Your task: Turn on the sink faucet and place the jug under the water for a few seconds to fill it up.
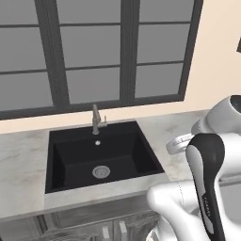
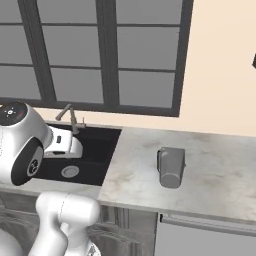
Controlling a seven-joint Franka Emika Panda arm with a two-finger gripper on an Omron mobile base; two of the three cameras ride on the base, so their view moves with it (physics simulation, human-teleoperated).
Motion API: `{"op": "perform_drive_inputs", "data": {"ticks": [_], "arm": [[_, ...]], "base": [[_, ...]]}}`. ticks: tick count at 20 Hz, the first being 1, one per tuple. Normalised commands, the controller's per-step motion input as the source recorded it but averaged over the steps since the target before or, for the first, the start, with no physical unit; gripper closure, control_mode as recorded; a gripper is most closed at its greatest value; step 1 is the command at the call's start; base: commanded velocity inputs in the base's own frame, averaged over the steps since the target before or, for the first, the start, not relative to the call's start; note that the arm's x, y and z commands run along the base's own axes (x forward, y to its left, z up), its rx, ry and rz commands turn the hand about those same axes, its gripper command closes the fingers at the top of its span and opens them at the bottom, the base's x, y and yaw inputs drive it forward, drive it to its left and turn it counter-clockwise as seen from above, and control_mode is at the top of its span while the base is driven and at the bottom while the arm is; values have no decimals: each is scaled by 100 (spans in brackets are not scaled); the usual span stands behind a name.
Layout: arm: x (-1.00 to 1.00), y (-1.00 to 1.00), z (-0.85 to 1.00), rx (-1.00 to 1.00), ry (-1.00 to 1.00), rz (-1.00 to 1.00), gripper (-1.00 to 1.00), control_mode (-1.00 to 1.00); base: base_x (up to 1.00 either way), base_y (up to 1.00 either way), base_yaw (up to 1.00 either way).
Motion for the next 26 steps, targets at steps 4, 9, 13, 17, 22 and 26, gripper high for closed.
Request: {"op": "perform_drive_inputs", "data": {"ticks": [4,9,13,17,22,26], "arm": [[0,0,0,0,0,0,-100,100],[8,5,0,0,1,-1,-100,-100],[14,8,0,0,0,-3,-100,-100],[0,0,-3,0,-3,0,-100,-100],[0,1,-13,0,-6,1,-100,-100],[0,26,-1,0,-27,10,-100,-100]], "base": [[57,36,-6],[43,31,-5],[0,0,0],[0,0,0],[0,0,0],[0,0,0]]}}
